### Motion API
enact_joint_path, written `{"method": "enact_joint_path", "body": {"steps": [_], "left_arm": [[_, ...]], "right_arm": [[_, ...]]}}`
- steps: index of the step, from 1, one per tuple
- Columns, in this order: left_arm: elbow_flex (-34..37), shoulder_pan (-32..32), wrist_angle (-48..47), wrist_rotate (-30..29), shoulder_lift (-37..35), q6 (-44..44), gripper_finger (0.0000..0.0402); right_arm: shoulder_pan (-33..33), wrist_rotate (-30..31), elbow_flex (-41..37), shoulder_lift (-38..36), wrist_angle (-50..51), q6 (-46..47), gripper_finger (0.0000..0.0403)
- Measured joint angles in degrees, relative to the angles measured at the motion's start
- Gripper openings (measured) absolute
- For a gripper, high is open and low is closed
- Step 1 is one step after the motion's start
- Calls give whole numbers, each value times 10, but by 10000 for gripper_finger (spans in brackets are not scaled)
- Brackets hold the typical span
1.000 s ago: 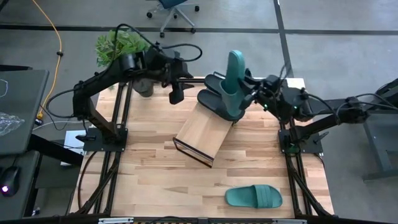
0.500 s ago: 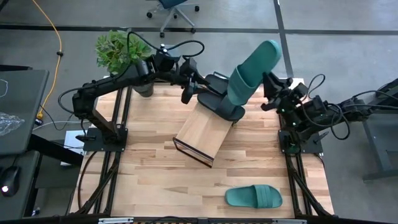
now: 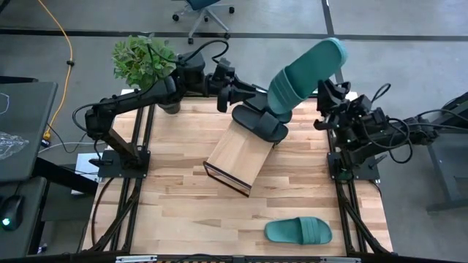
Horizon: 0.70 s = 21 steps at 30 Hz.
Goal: Pick and place slides into the shelf
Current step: Put the left green slipper on the shelf
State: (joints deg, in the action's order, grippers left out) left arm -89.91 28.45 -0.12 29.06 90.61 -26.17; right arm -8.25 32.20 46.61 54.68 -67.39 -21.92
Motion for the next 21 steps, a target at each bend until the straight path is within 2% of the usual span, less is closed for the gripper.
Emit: {"method": "enact_joint_path", "body": {"steps": [4,10,14,21], "left_arm": [[0,-15,11,-6,0,-19,163],[0,-39,79,-6,0,-51,163],[0,-46,67,-15,0,-56,163],[0,-45,17,-31,0,-38,163]], "right_arm": [[18,-43,2,8,-1,23,67],[33,-63,2,36,-13,53,67],[37,-85,2,55,-47,70,67],[26,-89,2,56,-70,53,67]]}}
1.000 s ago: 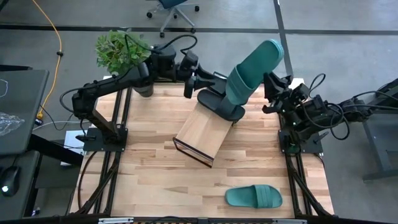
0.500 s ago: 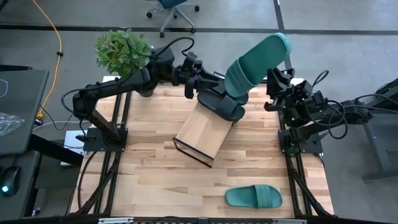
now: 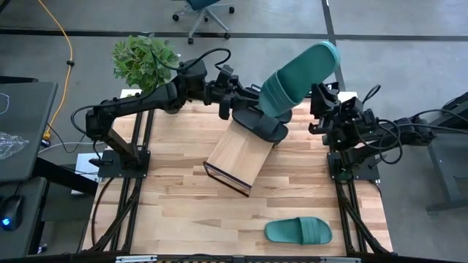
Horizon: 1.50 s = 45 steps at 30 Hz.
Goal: Pick and place slides into the shelf
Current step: Put the left green slipper on the shelf
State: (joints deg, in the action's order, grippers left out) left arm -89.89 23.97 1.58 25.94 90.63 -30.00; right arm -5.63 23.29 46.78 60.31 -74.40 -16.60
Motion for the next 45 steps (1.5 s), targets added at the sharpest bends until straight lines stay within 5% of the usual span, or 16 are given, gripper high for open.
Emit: {"method": "enact_joint_path", "body": {"steps": [35,45], "left_arm": [[0,-23,16,-25,0,14,162],[0,-23,16,-24,0,18,93]], "right_arm": [[8,-42,0,9,4,48,67],[8,-43,0,9,14,61,67]]}}
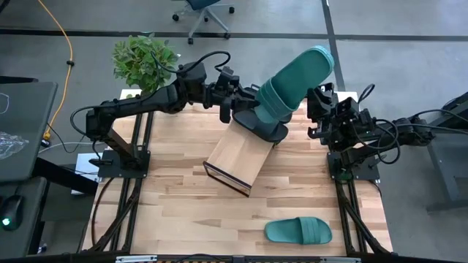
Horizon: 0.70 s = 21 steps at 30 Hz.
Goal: Pick and place slides into the shelf
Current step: Put the left green slipper on the shelf
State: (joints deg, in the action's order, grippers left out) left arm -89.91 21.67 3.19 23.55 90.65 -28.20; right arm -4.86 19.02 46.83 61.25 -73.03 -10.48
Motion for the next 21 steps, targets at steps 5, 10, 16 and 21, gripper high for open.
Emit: {"method": "enact_joint_path", "body": {"steps": [5,10,16,21], "left_arm": [[0,0,-2,0,0,8,41],[0,0,-2,0,0,8,26],[0,0,-4,-1,0,21,40],[0,1,-6,-2,0,34,18]], "right_arm": [[0,-1,0,0,2,2,67],[0,-1,0,0,2,2,67],[0,1,0,0,5,-1,71],[0,17,0,-1,8,-5,105]]}}
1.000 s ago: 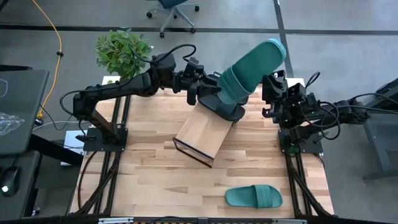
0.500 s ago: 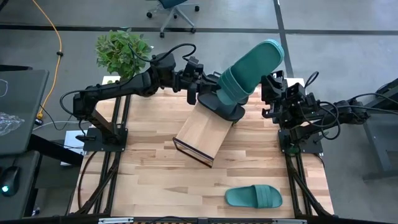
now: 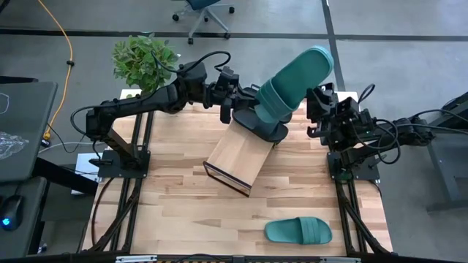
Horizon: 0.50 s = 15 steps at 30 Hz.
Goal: Pick and place slides into the shelf
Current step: Put the left green slipper on the shelf
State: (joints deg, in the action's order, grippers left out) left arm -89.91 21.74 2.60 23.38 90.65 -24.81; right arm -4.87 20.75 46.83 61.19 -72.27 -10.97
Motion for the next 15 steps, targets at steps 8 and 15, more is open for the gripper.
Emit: {"method": "enact_joint_path", "body": {"steps": [8,15], "left_arm": [[0,27,-22,43,-3,12,13],[0,67,-75,91,-26,56,9]], "right_arm": [[-19,65,0,-17,22,-46,152],[-68,150,0,-57,70,-114,156]]}}
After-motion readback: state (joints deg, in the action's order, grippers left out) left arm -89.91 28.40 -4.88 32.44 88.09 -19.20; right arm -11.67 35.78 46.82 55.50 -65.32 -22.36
